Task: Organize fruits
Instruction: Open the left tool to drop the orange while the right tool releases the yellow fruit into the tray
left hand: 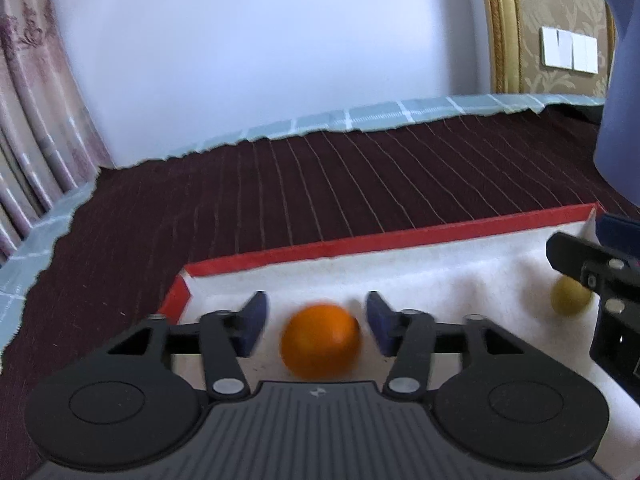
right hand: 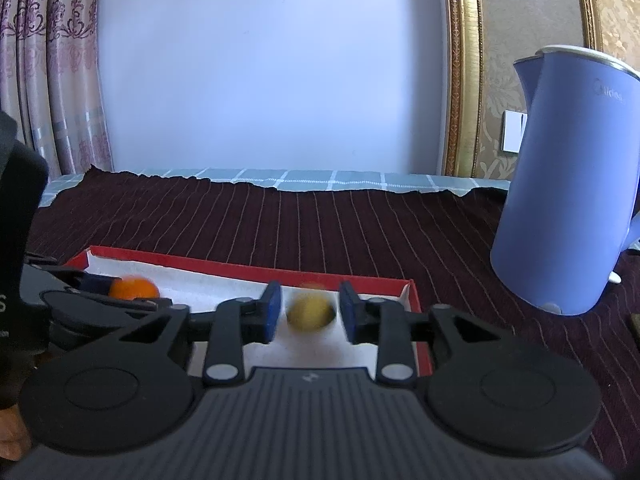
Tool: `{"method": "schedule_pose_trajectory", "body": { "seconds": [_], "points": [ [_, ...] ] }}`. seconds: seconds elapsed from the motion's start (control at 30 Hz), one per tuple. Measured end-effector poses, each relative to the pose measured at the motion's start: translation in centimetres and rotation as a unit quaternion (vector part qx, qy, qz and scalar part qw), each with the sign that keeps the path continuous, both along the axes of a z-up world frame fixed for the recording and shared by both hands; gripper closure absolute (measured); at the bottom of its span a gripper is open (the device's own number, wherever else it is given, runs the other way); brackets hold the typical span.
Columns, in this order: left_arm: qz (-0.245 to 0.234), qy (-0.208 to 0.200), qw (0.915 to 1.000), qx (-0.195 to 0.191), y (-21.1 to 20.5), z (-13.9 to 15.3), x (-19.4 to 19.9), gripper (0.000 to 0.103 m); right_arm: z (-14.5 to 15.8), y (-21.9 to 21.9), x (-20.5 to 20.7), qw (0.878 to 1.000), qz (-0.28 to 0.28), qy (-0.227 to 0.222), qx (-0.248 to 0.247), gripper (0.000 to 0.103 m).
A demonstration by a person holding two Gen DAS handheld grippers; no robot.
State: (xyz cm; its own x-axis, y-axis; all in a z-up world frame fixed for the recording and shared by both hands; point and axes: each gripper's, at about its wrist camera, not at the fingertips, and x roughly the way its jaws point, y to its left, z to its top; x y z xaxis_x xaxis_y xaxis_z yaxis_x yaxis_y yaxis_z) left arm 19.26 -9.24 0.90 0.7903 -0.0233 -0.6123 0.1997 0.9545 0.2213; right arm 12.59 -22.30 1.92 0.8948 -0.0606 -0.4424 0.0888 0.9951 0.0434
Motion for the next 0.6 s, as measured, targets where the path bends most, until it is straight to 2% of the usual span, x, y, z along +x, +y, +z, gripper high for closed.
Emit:
{"method": "schedule_pose_trajectory", "body": {
  "seconds": [0.07, 0.3, 0.43, 0.6],
  "points": [
    [0.002, -0.011, 0.9999, 0.001, -0.03, 0.18, -0.24, 0.027, -0.05, 0.02, -0.1, 1.0, 0.001, -0.001, -0.001, 0.067],
    [0.001, -0.008, 0.9999, 0.013, -0.38, 0.1, -0.44, 0.027, -0.11, -0.27, -0.32, 1.0, 0.0, -0.002, 0.004, 0.059],
    [0.003, -0.002, 0.9999, 0.012, -0.14, 0.25, -0.49, 0.027, -0.1, -0.37, -0.54, 1.0, 0.0, -0.004, 0.006, 0.057],
    [0.006, 0.008, 0.9999, 0.004, 0.54, 0.56, -0.94, 0.027, -0.04, -0.25, -0.77, 1.0, 0.0, -0.008, 0.003, 0.05]
  ]
}}
